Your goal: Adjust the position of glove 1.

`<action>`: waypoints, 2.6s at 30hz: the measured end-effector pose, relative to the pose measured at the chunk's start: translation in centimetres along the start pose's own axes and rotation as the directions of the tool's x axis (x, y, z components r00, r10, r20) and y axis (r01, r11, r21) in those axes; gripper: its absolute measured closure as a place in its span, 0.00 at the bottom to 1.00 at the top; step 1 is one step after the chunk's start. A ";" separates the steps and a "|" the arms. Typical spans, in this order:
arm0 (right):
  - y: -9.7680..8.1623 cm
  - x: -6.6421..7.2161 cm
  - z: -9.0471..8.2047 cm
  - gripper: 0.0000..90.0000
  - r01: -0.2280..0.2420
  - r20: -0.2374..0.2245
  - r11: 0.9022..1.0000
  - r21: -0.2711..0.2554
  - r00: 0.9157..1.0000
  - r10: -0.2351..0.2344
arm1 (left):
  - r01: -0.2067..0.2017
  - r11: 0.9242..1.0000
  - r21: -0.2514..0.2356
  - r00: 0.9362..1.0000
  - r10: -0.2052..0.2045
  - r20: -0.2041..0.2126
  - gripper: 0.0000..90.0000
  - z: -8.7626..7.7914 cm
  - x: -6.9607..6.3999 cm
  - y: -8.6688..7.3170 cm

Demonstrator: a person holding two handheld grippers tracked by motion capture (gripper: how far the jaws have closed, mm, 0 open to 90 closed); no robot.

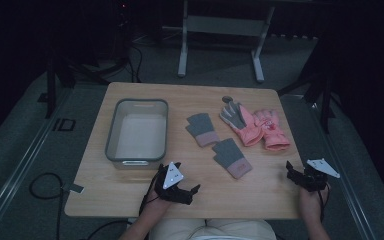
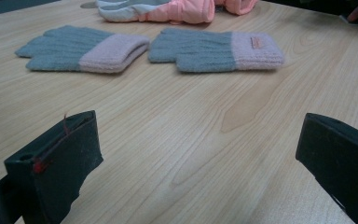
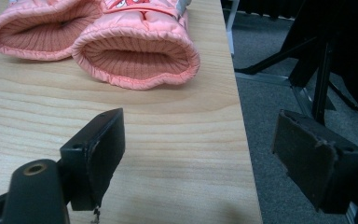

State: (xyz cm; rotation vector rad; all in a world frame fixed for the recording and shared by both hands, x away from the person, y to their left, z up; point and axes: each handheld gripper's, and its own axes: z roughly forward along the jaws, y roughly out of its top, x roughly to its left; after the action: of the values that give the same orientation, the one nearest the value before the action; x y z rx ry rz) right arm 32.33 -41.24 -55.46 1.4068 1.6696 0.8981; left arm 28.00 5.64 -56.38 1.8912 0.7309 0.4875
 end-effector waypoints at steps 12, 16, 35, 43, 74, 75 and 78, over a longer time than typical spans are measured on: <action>0.1 0.5 0.3 0.18 0.041 -0.007 0.998 0.049 0.999 -0.041 | 0.000 1.000 -0.002 1.000 0.000 -0.011 0.00 0.0 0.0 0.0; 0.2 0.4 0.4 0.18 0.048 -0.034 0.997 0.059 0.998 -0.046 | -0.003 1.000 -0.006 1.000 0.003 -0.015 0.00 -0.1 -0.1 0.0; 3.7 0.2 -1.9 0.16 0.036 -0.055 0.999 0.040 0.998 -0.034 | 0.002 1.000 -0.007 1.000 -0.002 -0.009 0.00 -0.1 0.0 0.0; 5.3 0.4 -2.1 0.15 0.026 -0.082 1.000 0.016 0.996 -0.025 | 0.004 1.000 -0.011 1.000 -0.004 -0.014 0.00 -0.1 0.0 -0.1; 14.5 5.7 -2.0 0.15 0.081 -0.247 0.993 -0.090 0.964 -0.101 | 0.007 1.000 -0.015 1.000 -0.007 -0.001 0.00 -0.1 0.0 -0.1; 14.7 6.0 -2.0 0.15 0.082 -0.249 0.992 -0.100 0.963 -0.105 | 0.007 1.000 -0.015 1.000 -0.007 -0.001 0.00 -0.1 0.1 -0.1; 15.1 6.6 -2.0 0.12 0.081 -0.235 0.990 -0.119 0.966 -0.107 | 0.009 1.000 -0.016 1.000 -0.009 0.000 0.00 -0.1 0.0 -0.1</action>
State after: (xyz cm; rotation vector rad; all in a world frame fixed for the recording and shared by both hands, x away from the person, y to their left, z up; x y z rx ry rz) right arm 36.75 -32.58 -41.97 1.1721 1.8203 1.1237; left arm 27.93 5.77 -56.39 1.8726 0.7333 0.4863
